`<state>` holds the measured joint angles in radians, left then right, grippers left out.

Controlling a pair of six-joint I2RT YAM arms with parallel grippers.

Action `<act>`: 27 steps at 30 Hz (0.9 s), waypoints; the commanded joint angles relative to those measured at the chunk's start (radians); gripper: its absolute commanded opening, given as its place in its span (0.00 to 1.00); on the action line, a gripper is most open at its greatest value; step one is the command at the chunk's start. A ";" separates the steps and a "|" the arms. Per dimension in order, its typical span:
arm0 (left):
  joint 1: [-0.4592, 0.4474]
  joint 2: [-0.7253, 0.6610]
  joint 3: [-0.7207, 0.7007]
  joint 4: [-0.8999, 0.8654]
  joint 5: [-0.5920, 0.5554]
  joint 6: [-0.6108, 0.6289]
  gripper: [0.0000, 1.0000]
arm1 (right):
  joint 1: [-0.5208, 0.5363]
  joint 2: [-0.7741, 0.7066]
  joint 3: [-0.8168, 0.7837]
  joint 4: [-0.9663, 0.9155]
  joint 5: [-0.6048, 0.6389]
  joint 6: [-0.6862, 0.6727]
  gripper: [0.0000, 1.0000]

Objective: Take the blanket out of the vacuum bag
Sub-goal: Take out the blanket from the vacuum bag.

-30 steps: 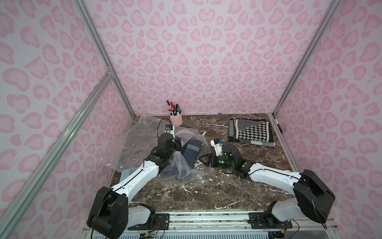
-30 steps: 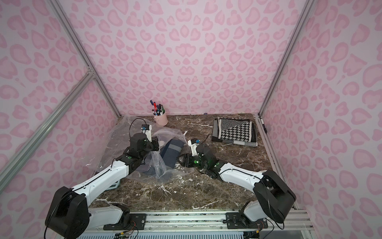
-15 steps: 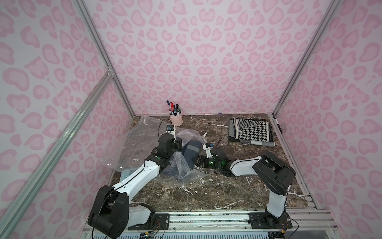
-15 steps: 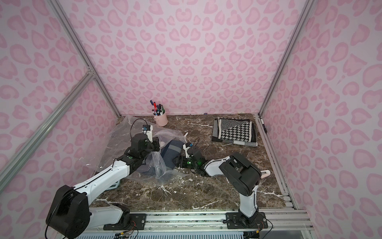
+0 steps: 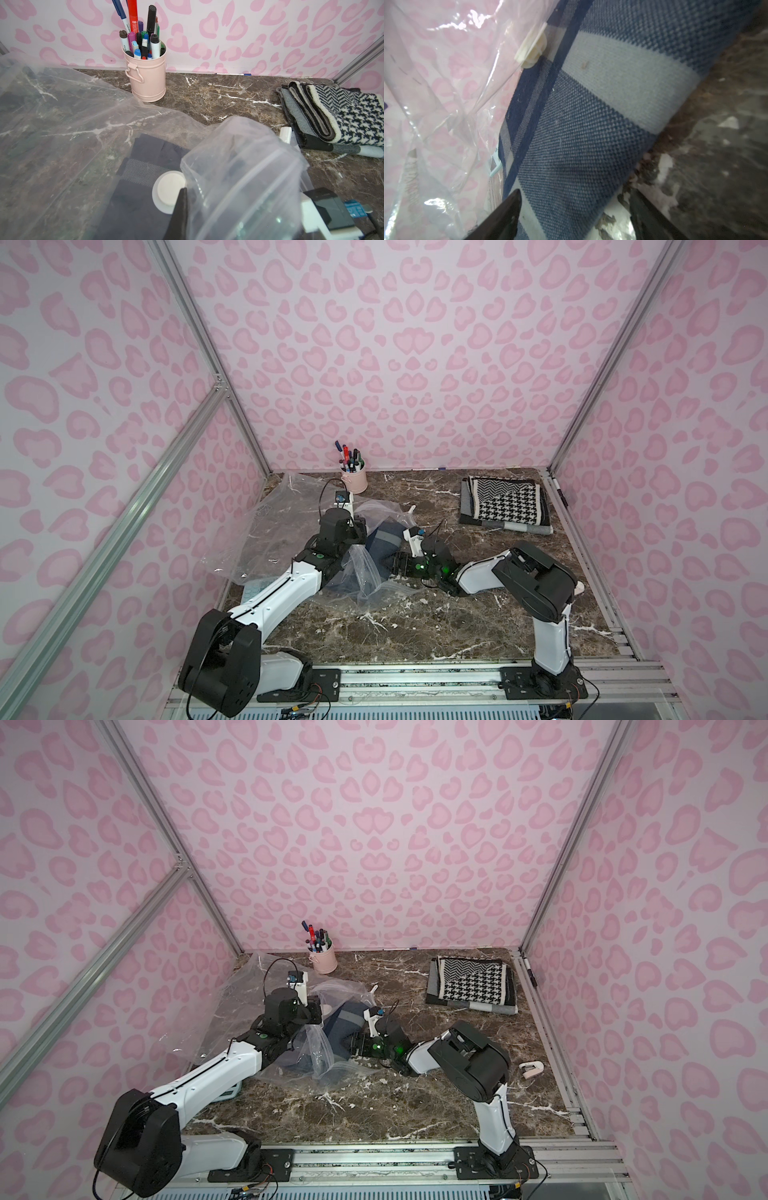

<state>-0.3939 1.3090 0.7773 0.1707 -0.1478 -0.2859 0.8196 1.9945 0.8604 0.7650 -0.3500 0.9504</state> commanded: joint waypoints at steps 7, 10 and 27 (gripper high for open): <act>0.000 0.003 0.002 0.005 0.008 0.004 0.04 | -0.008 0.057 0.048 0.070 -0.040 0.025 0.75; 0.000 0.003 0.000 0.007 0.005 0.003 0.04 | -0.007 0.062 0.060 0.077 -0.052 0.021 0.65; 0.000 0.016 -0.001 0.010 0.012 0.004 0.04 | -0.002 0.074 0.154 0.045 -0.121 -0.036 0.17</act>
<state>-0.3939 1.3209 0.7761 0.1715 -0.1444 -0.2855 0.8143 2.0609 0.9989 0.7860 -0.4385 0.9302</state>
